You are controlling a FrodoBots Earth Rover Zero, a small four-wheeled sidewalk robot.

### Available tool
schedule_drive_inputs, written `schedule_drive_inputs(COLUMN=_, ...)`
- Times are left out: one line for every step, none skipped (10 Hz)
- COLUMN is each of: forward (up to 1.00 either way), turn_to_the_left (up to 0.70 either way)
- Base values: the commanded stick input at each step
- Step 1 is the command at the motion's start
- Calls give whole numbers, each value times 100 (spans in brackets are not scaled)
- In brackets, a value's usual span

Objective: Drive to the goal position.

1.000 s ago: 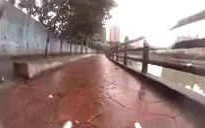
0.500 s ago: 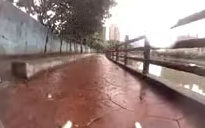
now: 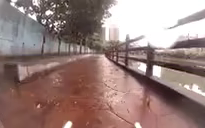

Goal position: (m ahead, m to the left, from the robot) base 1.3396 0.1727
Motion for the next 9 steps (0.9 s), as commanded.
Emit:
schedule_drive_inputs(forward=50, turn_to_the_left=46)
schedule_drive_inputs(forward=50, turn_to_the_left=50)
schedule_drive_inputs(forward=50, turn_to_the_left=50)
schedule_drive_inputs(forward=50, turn_to_the_left=50)
schedule_drive_inputs(forward=50, turn_to_the_left=35)
schedule_drive_inputs(forward=50, turn_to_the_left=19)
schedule_drive_inputs(forward=50, turn_to_the_left=4)
schedule_drive_inputs(forward=50, turn_to_the_left=0)
schedule_drive_inputs(forward=50, turn_to_the_left=0)
